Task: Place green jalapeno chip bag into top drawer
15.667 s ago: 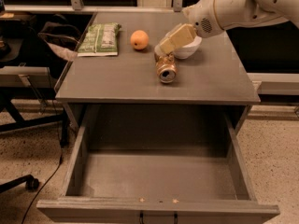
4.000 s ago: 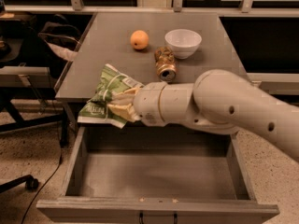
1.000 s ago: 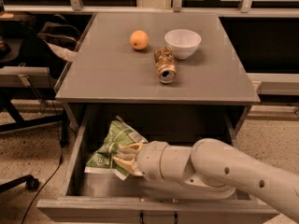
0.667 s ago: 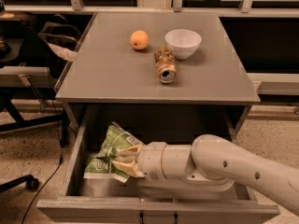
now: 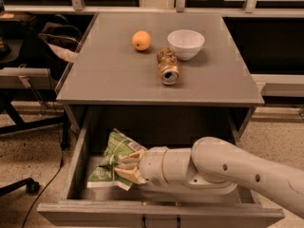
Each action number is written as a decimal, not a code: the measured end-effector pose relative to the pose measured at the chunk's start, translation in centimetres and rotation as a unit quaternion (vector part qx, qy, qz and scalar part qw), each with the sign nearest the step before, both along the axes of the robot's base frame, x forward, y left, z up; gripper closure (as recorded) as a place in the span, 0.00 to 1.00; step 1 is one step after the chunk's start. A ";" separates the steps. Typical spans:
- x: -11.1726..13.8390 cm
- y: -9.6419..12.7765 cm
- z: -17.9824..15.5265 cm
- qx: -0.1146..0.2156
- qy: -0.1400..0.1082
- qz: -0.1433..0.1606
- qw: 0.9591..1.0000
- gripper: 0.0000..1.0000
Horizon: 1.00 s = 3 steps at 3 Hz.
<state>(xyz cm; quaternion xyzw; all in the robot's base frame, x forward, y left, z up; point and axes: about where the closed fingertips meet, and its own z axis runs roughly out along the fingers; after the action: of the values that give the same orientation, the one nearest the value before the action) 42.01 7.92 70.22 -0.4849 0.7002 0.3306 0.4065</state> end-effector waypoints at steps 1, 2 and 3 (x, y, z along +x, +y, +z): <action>0.4 -0.2 -0.3 -0.035 -0.008 -0.029 0.999 1.00; 1.4 -0.7 -1.3 -0.068 -0.012 -0.073 0.995 1.00; 1.4 -0.7 -1.4 -0.069 -0.012 -0.074 0.995 1.00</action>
Offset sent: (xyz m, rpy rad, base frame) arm 0.0187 -0.0136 -0.0138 -0.1634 -0.0329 -0.1960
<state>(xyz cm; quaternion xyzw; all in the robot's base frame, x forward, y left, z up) 43.43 7.22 68.85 -0.4621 0.7507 0.2448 0.4038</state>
